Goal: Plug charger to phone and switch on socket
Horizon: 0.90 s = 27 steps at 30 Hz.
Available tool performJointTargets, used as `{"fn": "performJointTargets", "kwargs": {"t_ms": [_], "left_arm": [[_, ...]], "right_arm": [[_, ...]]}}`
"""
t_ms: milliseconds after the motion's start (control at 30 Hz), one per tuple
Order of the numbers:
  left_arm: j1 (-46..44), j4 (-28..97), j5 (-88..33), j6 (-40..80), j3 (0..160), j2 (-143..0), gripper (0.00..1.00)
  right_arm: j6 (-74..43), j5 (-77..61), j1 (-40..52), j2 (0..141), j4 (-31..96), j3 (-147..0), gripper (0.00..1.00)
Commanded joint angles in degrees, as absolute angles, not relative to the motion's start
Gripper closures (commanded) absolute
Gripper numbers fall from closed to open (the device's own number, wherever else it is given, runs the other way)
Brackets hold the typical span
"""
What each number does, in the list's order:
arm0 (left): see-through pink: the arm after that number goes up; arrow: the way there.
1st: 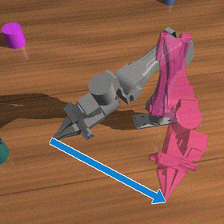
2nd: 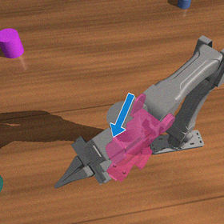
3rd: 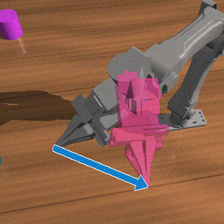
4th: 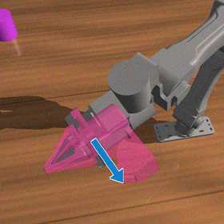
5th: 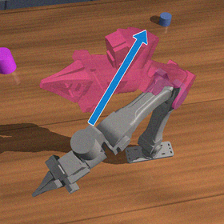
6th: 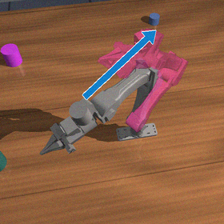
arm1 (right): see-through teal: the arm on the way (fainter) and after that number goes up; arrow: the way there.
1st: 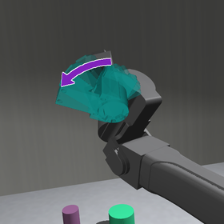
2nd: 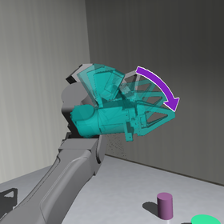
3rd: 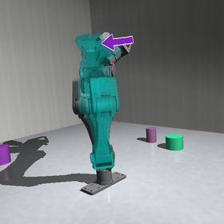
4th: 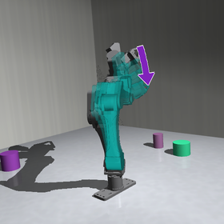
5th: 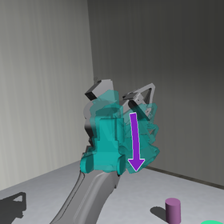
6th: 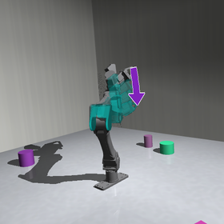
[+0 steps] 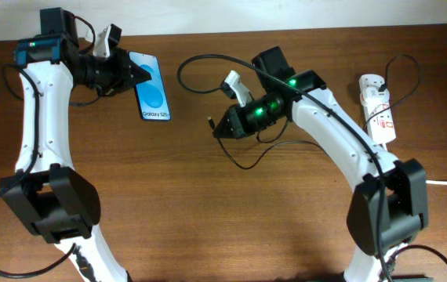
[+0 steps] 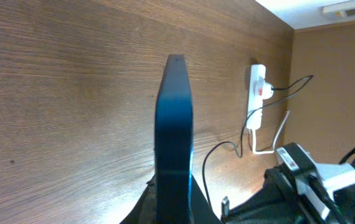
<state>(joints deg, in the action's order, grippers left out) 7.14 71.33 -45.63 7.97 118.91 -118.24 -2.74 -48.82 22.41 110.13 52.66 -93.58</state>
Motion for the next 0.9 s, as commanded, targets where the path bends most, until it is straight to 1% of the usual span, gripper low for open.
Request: {"fn": "performJointTargets", "kwargs": {"t_ms": [0, 33, 67, 133, 167, 267, 367, 400, 500, 567, 633, 700, 800, 833, 867], "left_arm": [[7.22, 70.43, -52.21, 8.01, 119.07, -117.73, 1.0], [6.92, 68.16, -57.69, 8.03, 119.07, -117.73, 1.0], [6.48, 66.81, -59.88, 8.05, 119.07, -117.73, 1.0], [5.1, 65.54, -60.38, 8.05, 119.07, -117.73, 1.0], [4.29, 63.61, -61.17, 8.12, 119.07, -117.73, 1.0], [2.79, 59.53, -61.98, 12.14, 119.07, -117.73, 1.0], [1.74, 56.99, -63.68, 14.13, 119.07, -117.89, 1.0], [0.54, 55.02, -63.68, 16.88, 118.98, -118.87, 1.0], [0.14, 48.97, -68.9, 23.79, 118.98, -121.93, 1.0], [0.14, 48.4, -70.0, 24.03, 118.98, -122.37, 1.0], [0.08, 47.16, -73.34, 24.64, 118.98, -122.37, 1.0], [-0.58, 47.11, -75.33, 24.6, 118.98, -122.37, 1.0], [-0.69, 44.51, -77.23, 24.6, 118.98, -122.37, 1.0], [-0.71, 44.36, -77.21, 24.62, 118.98, -122.37, 1.0], [-0.71, 44.31, -77.21, 24.6, 118.98, -122.37, 1.0]], "right_arm": [[-0.58, -54.81, 21.67, 104.57, 53.23, -93.67, 0.96], [-0.6, -59.16, 20.4, 102.96, 53.25, -93.65, 0.96], [-0.64, -61.34, 18.94, 101.67, 53.71, -93.65, 0.96], [0.1, -62.39, 15.44, 99.07, 56.9, -93.65, 0.96], [3.09, -62.37, 13.32, 97.1, 60.53, -93.65, 0.96], [7.79, -62.98, 11.92, 96.14, 67.18, -93.62, 0.96], [8.12, -62.72, 11.86, 96.14, 66.13, -93.14, 0.96], [7.44, -62.74, 11.86, 96.14, 64.77, -93.14, 0.96], [-0.47, -62.87, 11.99, 96.14, 58.13, -93.14, 0.96], [-4.38, -64.31, 11.99, 96.14, 55.4, -93.14, 0.96], [-11.07, -65.28, 11.99, 96.14, 51.53, -93.17, 0.96], [-11.18, -66.76, 11.97, 96.14, 51.99, -93.17, 0.96], [-7.66, -71.2, 11.84, 96.12, 54.76, -93.17, 0.96], [-4.58, -71.26, 11.09, 95.83, 58.37, -93.17, 0.96], [-2.57, -68.12, 9.91, 95.07, 62.0, -93.17, 0.96]]}}
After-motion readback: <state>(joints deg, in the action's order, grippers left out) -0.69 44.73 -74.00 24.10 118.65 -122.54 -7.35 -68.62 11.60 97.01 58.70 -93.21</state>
